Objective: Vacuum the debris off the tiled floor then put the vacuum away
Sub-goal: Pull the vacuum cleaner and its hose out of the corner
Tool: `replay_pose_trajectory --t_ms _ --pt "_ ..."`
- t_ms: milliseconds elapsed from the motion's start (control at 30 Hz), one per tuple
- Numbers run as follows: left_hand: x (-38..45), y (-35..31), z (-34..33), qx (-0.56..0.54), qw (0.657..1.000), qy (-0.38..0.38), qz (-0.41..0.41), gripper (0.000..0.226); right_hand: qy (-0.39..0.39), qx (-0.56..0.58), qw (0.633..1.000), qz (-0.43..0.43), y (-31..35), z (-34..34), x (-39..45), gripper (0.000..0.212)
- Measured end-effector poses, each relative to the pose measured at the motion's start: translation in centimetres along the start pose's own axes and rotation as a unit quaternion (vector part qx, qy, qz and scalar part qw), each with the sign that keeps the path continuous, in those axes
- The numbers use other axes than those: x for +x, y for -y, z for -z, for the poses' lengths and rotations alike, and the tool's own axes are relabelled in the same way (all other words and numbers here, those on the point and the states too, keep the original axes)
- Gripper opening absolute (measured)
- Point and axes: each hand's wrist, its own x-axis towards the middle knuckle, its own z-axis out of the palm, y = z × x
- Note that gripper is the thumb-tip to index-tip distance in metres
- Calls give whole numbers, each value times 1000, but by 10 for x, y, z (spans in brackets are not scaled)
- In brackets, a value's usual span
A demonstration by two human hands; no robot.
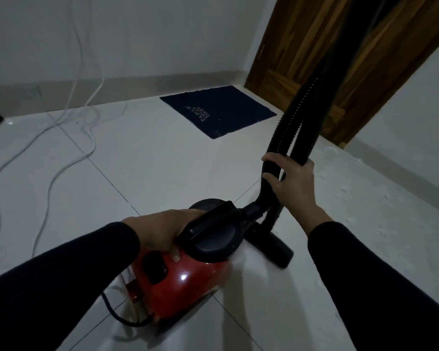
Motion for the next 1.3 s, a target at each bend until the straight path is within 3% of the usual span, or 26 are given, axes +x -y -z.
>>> replay_pose_trajectory --t_ms 200,333,533,767,1300 --pt "-14 15 -10 158 980 -109 -53 85 14 -99 992 81 9 -8 2 33" --pt "-23 31 -14 101 991 -68 -47 90 48 -139 980 132 18 -14 7 36" --pt "-27 35 2 131 990 33 -31 122 119 -194 955 190 32 -21 13 39" --pt "-27 36 1 141 989 36 -29 119 181 -213 937 209 41 -16 20 45" --pt "-29 41 -9 193 980 2 -42 115 187 -184 948 181 37 -26 17 48"
